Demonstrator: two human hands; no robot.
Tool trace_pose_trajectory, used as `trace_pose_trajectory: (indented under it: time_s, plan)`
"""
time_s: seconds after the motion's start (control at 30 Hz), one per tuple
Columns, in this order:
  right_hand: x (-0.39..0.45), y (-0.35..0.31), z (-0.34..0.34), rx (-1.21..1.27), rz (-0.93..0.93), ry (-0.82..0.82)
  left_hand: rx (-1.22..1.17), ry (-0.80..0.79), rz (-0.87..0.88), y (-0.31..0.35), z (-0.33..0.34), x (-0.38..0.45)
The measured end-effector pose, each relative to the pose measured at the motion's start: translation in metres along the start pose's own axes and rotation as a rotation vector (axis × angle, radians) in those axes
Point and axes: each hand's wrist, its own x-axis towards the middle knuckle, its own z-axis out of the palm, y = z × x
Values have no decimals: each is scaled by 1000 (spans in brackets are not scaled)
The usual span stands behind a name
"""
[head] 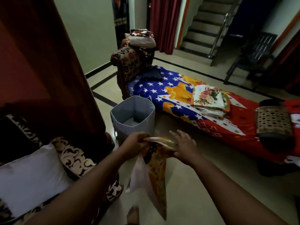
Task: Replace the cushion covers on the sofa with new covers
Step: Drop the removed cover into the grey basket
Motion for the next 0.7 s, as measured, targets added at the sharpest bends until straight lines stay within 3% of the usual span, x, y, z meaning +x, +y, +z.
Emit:
trace_pose_trajectory:
  time_s: [0.07,0.17,0.23,0.33,0.43,0.5,0.57,0.7]
  plan:
    - [21,6,-16,-67,-15,-41,45,2,19,-9,-20,28]
    - [45,4,-38,-3,30,54,392,30,23,-23,-46,57]
    - [63,-5,-50,6,-1,124,529,141,98,-35,-63,74]
    - [89,-22,-66,122,-11,215,483,268,149,-47,-80,97]
    - [124,-26,-71,93,13,118,525,207,95,-57,-86,124]
    - [147,-22,-73,317,20,193,346,228,2,-61,-91,141]
    - [173,-18,-81,720,23,272,1,211,-84,-64,-99,164]
    - [222,-4,-104,1407,-20,242,-558,221,-99,-39,-117,205]
